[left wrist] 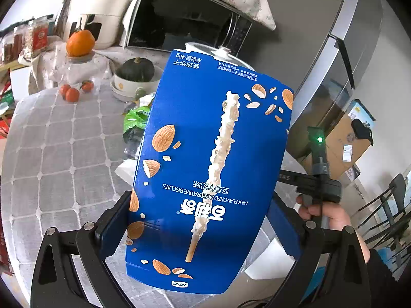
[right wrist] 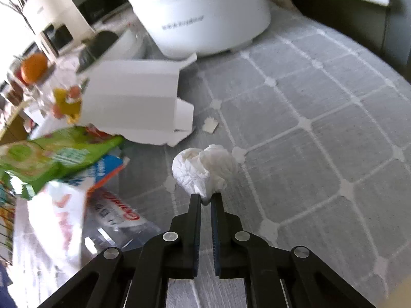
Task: Collect trash
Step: 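Carry the blue box and tissue over the bin with both grippers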
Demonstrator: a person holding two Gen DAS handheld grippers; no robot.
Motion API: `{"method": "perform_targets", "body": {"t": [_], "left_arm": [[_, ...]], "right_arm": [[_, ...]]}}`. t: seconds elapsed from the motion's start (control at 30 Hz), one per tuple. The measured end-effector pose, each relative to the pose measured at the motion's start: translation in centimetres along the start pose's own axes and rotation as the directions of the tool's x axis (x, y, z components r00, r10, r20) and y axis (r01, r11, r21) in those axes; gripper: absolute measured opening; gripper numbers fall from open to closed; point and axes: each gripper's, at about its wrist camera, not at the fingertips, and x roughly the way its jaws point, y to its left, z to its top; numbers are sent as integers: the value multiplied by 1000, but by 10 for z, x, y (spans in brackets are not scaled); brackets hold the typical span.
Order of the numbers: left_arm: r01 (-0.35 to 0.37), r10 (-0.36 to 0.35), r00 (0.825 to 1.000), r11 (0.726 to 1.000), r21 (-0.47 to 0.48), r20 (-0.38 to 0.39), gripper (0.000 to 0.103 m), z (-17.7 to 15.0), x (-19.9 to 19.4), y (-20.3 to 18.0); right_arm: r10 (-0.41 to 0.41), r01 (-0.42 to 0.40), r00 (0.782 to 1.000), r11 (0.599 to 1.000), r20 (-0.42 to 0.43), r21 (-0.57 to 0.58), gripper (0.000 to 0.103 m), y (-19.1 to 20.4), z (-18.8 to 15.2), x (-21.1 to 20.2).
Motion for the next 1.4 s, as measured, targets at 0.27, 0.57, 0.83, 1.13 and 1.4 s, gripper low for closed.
{"method": "perform_targets", "body": {"t": [0.27,0.57,0.83,1.13,1.4], "left_arm": [[53,-54,998,998,30,26,99,1,-6,-24],[196,-198,980,976,96,10,99,-4,5,-80],[359,-349,932,925,122,-93,99,-21,41,-159],[428,-394,901,878,215,-184,99,-60,105,-252],[426,-374,893,882,201,-251,99,-88,156,-277]], "right_arm": [[7,-8,999,1000,41,30,6,-18,-12,-47],[-38,34,993,999,113,36,6,-33,-34,-120],[-162,147,976,984,144,104,6,-81,-70,-184],[-236,204,967,941,92,271,6,-148,-119,-223],[-246,210,967,914,63,348,6,-177,-138,-236]]}}
